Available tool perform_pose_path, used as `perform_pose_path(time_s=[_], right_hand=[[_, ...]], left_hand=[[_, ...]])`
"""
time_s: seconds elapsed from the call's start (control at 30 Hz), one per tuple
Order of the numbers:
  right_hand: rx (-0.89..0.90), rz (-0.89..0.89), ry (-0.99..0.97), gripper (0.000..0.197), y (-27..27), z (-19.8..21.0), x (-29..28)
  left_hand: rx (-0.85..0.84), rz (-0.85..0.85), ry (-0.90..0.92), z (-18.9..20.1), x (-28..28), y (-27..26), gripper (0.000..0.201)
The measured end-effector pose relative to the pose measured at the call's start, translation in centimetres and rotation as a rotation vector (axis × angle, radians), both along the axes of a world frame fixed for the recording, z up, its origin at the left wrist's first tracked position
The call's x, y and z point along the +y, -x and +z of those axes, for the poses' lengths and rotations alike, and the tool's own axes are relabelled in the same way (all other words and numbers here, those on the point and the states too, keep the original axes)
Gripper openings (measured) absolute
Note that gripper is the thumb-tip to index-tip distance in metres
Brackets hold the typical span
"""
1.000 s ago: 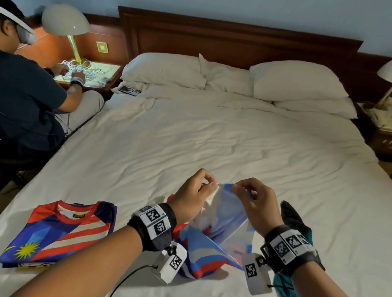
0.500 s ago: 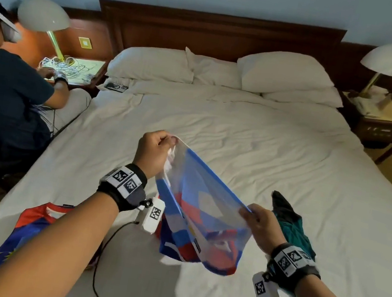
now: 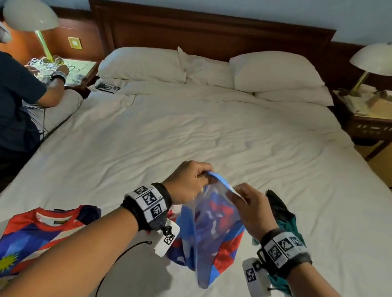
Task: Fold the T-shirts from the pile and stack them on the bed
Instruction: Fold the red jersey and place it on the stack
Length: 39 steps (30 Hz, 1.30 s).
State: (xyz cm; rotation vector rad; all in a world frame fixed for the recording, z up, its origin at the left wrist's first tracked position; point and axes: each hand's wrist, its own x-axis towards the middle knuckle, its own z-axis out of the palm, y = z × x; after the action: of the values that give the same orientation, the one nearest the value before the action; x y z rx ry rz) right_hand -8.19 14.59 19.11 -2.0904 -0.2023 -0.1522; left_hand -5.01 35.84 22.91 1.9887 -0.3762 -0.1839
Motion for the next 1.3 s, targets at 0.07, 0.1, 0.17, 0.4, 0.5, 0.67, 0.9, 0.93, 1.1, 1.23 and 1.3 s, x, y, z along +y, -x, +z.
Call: perform_pose_path(time_s=[0.07,0.1,0.17,0.4,0.5,0.67,0.9,0.93,1.1,1.23,1.3], right_hand=[[0.042,-0.001,0.091,0.037,0.9,-2.2,-0.8],[0.084,-0.016,0.099,0.038,1.2,-3.4,-1.3],[0.146,-0.062,0.038,0.035,1.8,-5.1,-2.4],[0.06,-0.01,-0.174,0.024,0.2,-1.2,-0.4],[0.086,0.151,-0.08,0.028,-0.7,0.3,1.4],[0.067,0.158,0.136,0.023,-1.5,-0.1,-0.2],[-0.059,-0.017,0.176,0.028,-0.6,-3.9,-3.0],[-0.044,-0.056,0.122,0.031,-0.4,-4.2,-3.2],[0.025,-0.106,-0.087,0.026,-0.3,-3.9,-3.0],[0.023,-0.058,-0.091,0.023,-1.0,-3.3,-2.6],[0.043,-0.144,-0.072,0.016,-1.9,-3.6,-3.3]], left_hand=[[-0.047,0.015,0.04,1.0,0.9,-0.3,0.015],[-0.072,0.055,0.059,1.3,1.5,-0.7,0.017],[-0.123,0.177,0.043,2.2,3.3,-1.6,0.019],[-0.051,0.118,-0.19,0.7,4.0,-0.6,0.019],[0.088,-0.108,-0.091,-1.1,0.3,0.8,0.048],[0.071,-0.082,-0.127,-3.2,-0.5,-0.3,0.004],[0.065,0.01,-0.089,-2.2,1.3,-2.4,0.011],[0.063,0.02,-0.089,-2.2,1.6,-2.8,0.01],[0.077,0.032,-0.154,-2.4,2.4,-4.5,0.014],[0.141,0.0,-0.177,-2.8,2.6,-5.1,0.014],[0.165,-0.01,-0.237,-2.8,3.2,-5.1,0.02]])
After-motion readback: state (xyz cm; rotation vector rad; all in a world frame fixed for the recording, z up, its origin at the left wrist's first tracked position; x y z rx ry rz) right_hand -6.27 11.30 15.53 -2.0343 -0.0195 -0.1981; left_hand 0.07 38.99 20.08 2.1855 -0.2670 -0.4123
